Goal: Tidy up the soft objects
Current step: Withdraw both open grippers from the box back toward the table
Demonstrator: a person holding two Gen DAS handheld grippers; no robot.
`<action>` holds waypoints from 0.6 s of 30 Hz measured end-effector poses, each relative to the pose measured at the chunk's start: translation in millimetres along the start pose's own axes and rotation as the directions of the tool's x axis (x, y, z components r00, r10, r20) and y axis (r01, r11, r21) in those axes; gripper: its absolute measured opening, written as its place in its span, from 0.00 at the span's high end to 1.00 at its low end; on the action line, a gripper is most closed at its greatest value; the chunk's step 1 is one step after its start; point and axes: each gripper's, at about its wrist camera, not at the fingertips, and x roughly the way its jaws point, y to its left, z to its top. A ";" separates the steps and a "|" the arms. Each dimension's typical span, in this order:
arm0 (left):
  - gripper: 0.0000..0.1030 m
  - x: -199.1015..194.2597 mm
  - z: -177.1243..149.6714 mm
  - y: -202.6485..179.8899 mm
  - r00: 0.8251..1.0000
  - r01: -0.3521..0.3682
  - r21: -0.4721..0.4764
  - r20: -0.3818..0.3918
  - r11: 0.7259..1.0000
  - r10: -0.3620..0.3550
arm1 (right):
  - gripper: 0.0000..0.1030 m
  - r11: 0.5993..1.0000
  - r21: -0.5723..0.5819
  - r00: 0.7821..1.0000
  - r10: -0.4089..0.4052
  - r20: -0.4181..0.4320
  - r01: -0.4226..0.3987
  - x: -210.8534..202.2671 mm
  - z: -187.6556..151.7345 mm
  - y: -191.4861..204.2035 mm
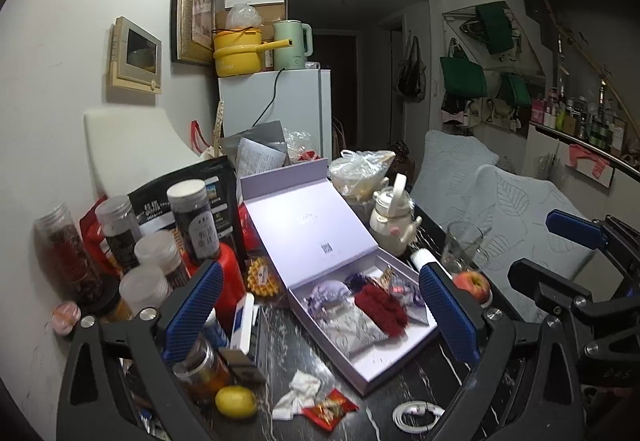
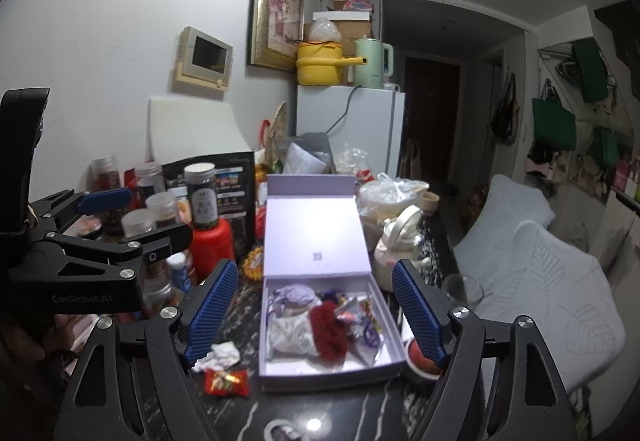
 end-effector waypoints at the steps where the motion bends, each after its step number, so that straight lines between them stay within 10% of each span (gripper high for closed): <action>1: 0.03 -4.7 -4.7 -1.4 1.000 0.010 0.002 -0.001 1.000 -0.010 | 0.22 1.000 0.002 1.000 0.001 -0.001 -0.001 -4.4 -3.6 1.9; 18: 0.03 -29.4 -71.6 -10.5 0.991 0.108 0.019 -0.082 0.994 -0.106 | 0.22 0.999 0.044 0.998 -0.006 -0.055 0.008 -47.9 -76.7 21.5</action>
